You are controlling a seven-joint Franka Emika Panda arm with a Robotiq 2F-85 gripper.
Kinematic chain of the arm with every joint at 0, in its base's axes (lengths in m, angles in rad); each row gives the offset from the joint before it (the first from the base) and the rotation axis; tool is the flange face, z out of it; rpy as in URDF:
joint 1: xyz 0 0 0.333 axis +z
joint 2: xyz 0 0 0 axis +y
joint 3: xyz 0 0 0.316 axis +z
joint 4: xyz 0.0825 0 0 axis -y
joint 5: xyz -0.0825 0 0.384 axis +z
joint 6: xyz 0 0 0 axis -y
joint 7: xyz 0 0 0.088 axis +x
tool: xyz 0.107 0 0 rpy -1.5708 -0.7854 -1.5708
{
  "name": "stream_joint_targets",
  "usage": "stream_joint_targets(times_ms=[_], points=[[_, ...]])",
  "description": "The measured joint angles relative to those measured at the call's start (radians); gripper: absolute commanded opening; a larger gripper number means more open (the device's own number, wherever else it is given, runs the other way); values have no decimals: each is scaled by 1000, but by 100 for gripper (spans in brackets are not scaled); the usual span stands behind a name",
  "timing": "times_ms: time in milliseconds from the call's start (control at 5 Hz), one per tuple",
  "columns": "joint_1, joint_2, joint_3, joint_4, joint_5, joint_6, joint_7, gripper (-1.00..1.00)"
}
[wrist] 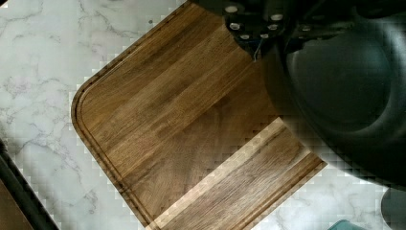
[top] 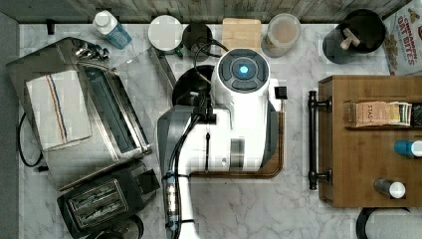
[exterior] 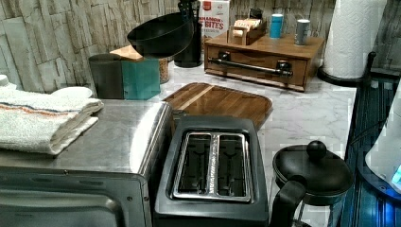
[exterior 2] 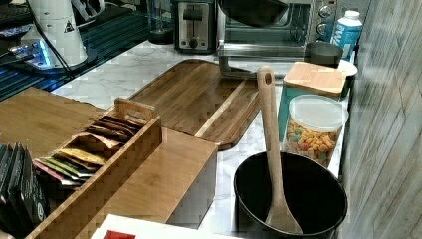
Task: Put the bowl in the oven.
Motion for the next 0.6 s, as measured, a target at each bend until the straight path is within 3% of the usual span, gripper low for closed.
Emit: stream_joint_targets(times_ms=[400, 600], points=[[1, 7, -1, -22, 0, 7, 0, -100], [2, 31, -1, -20, -17, 38, -109, -100]])
